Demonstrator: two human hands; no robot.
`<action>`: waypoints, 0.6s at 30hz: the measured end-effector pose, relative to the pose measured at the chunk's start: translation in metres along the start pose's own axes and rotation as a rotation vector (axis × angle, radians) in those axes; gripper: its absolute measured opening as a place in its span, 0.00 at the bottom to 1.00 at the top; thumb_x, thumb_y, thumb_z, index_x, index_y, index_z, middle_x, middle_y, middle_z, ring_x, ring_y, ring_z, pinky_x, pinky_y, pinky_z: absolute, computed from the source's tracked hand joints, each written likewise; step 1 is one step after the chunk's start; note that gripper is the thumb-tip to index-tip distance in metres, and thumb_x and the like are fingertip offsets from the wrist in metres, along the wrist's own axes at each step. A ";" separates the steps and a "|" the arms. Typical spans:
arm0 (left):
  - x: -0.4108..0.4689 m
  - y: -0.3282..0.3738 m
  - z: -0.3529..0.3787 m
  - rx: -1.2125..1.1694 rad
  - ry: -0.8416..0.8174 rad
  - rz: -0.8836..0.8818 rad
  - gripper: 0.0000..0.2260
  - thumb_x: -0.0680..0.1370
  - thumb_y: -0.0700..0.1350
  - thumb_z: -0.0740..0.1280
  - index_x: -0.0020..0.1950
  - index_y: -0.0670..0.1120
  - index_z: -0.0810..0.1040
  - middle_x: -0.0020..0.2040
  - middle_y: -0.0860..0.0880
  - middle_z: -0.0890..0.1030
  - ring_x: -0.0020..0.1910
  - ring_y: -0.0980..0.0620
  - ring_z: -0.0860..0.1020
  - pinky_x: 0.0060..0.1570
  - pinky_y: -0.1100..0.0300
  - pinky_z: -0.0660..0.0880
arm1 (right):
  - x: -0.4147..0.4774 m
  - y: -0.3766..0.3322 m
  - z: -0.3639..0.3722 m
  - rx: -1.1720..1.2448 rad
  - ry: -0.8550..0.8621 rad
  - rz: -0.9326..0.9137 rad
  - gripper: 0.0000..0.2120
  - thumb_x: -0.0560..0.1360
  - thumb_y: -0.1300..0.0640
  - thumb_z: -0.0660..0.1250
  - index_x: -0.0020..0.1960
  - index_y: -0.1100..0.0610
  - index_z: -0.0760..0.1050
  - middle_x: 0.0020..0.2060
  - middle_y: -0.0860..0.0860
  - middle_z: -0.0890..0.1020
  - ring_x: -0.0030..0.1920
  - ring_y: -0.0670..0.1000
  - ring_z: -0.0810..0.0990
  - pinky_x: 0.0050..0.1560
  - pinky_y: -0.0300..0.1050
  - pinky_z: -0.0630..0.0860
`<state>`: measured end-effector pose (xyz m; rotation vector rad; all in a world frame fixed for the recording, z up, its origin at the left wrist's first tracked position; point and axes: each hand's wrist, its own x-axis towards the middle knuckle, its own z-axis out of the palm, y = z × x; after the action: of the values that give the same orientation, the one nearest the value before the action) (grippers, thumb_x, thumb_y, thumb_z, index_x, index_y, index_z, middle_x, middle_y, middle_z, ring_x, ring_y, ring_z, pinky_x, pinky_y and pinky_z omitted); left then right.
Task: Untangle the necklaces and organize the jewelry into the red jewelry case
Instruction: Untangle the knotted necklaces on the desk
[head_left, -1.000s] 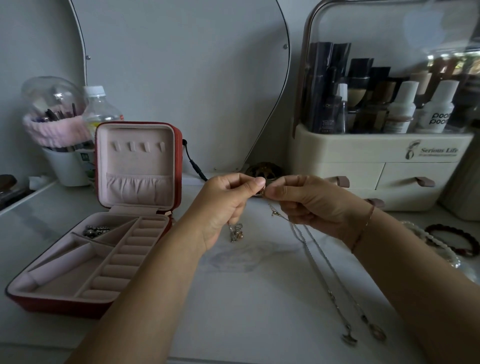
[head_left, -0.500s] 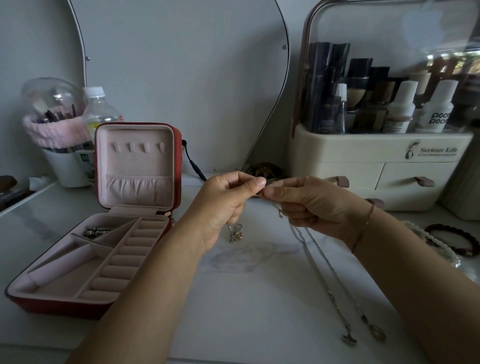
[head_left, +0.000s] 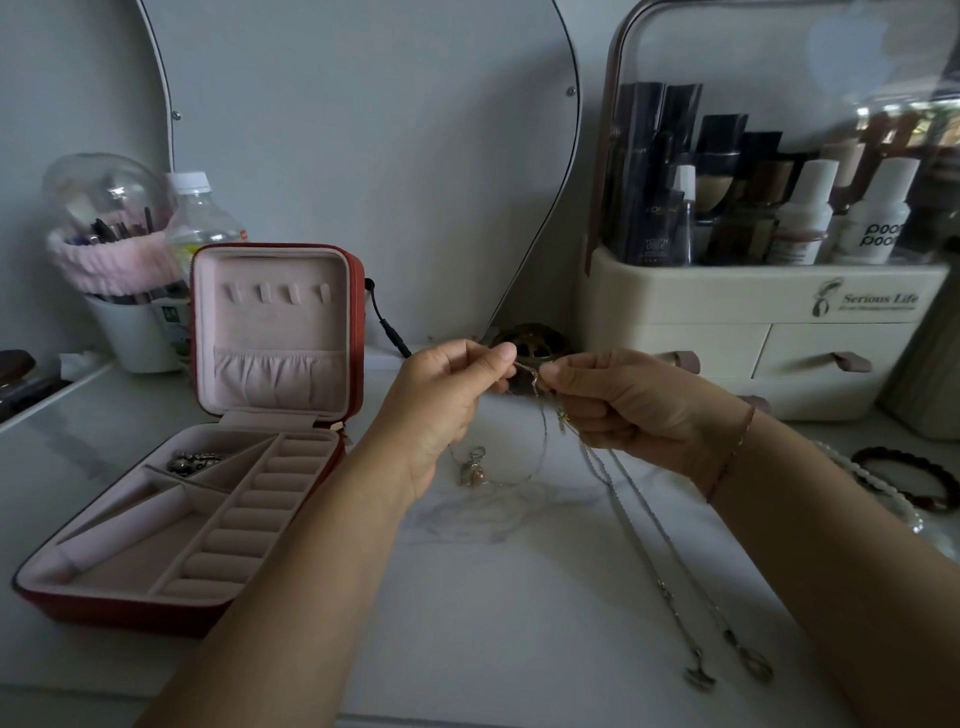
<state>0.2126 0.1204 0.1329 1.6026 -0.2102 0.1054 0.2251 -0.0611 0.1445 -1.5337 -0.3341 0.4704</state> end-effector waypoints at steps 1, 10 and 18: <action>0.000 0.000 0.000 0.004 0.016 0.000 0.10 0.77 0.48 0.67 0.42 0.43 0.78 0.29 0.53 0.75 0.20 0.59 0.58 0.21 0.67 0.56 | 0.000 0.000 0.000 0.010 0.006 -0.003 0.19 0.77 0.58 0.61 0.28 0.52 0.76 0.22 0.47 0.63 0.22 0.45 0.57 0.23 0.36 0.53; 0.003 -0.002 0.001 0.074 0.094 0.031 0.08 0.76 0.49 0.69 0.41 0.46 0.76 0.20 0.60 0.69 0.18 0.62 0.66 0.23 0.71 0.60 | 0.001 0.000 0.002 0.107 -0.005 -0.075 0.17 0.74 0.53 0.62 0.26 0.51 0.70 0.23 0.47 0.60 0.23 0.44 0.55 0.25 0.38 0.50; 0.002 0.001 0.003 0.082 0.049 0.160 0.09 0.75 0.49 0.69 0.37 0.48 0.75 0.21 0.61 0.70 0.22 0.63 0.69 0.28 0.69 0.63 | 0.001 0.000 0.003 0.185 0.028 -0.084 0.13 0.74 0.54 0.62 0.33 0.54 0.64 0.22 0.46 0.60 0.21 0.44 0.55 0.25 0.38 0.49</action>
<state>0.2138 0.1173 0.1345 1.6610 -0.2985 0.2795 0.2246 -0.0580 0.1446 -1.3397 -0.3234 0.4020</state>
